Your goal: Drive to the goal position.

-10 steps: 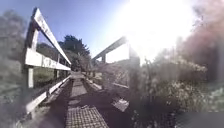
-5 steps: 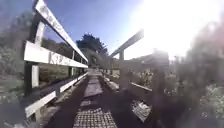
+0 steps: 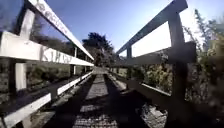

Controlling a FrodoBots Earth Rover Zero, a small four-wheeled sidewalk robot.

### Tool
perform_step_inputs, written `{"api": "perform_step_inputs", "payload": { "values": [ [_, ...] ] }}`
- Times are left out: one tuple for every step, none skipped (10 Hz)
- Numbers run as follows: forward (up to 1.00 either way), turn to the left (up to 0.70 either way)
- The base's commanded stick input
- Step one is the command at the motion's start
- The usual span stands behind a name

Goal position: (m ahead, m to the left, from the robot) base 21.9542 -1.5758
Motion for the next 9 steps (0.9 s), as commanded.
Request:
{"api": "perform_step_inputs", "payload": {
  "values": [
    [0.50, 0.00],
    [0.50, 0.00],
    [0.50, 0.00],
    [0.50, 0.00],
    [0.50, 0.00],
    [0.50, 0.00],
    [0.50, 0.00],
    [0.50, 0.00],
    [0.50, 0.00]
  ]
}}
